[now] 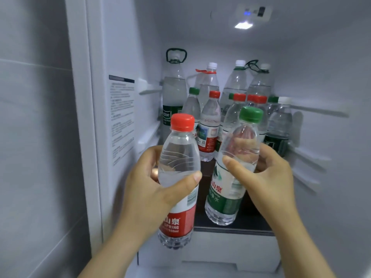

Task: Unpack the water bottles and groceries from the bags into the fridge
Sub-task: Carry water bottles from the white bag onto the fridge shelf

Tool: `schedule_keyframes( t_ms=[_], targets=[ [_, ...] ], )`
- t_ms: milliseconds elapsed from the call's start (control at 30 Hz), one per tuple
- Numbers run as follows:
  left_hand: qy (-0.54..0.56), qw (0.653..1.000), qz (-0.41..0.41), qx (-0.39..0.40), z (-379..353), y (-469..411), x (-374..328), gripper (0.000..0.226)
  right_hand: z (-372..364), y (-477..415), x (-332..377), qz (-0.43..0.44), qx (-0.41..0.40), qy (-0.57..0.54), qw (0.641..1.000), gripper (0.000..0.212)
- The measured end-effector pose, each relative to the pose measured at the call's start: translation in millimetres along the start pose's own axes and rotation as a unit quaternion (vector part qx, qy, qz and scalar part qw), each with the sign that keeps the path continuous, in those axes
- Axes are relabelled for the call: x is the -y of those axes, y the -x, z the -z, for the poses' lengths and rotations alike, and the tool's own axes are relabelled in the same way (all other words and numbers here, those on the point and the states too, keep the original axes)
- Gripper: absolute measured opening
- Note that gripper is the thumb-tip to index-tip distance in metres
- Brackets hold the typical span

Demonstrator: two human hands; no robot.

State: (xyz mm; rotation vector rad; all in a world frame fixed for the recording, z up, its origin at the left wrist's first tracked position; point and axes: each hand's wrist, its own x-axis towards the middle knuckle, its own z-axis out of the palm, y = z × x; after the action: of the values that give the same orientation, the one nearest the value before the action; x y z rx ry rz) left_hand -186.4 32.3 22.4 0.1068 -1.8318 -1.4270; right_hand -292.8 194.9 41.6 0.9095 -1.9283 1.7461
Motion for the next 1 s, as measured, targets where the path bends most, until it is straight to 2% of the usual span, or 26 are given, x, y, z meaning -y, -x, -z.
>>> schedule_keyframes(
  t_ms=[100, 333, 500, 733, 1000],
  targets=[
    [-0.003, 1.0, 0.001, -0.011, -2, -11, 5, 0.058, -5, -19, -7, 0.007, 0.009, 0.011, 1.0, 0.023],
    [-0.011, 0.999, -0.007, -0.044, -10, -33, 7, 0.053, -16, -59, -21, 0.034, 0.009, 0.023, 0.999, 0.026],
    [-0.016, 0.999, -0.013, -0.048, -15, -41, 9, 0.054, -27, -82, -34, 0.043, 0.036, 0.063, 0.996, 0.039],
    [-0.009, 0.998, -0.012, -0.065, -17, -47, 14, 0.054, -40, -100, -51, 0.04, 0.046, 0.063, 0.996, 0.038],
    [-0.007, 0.997, 0.008, -0.078, -19, -46, 18, 0.051, -47, -93, -68, 0.022, 0.059, 0.094, 0.994, 0.05]
  ],
)
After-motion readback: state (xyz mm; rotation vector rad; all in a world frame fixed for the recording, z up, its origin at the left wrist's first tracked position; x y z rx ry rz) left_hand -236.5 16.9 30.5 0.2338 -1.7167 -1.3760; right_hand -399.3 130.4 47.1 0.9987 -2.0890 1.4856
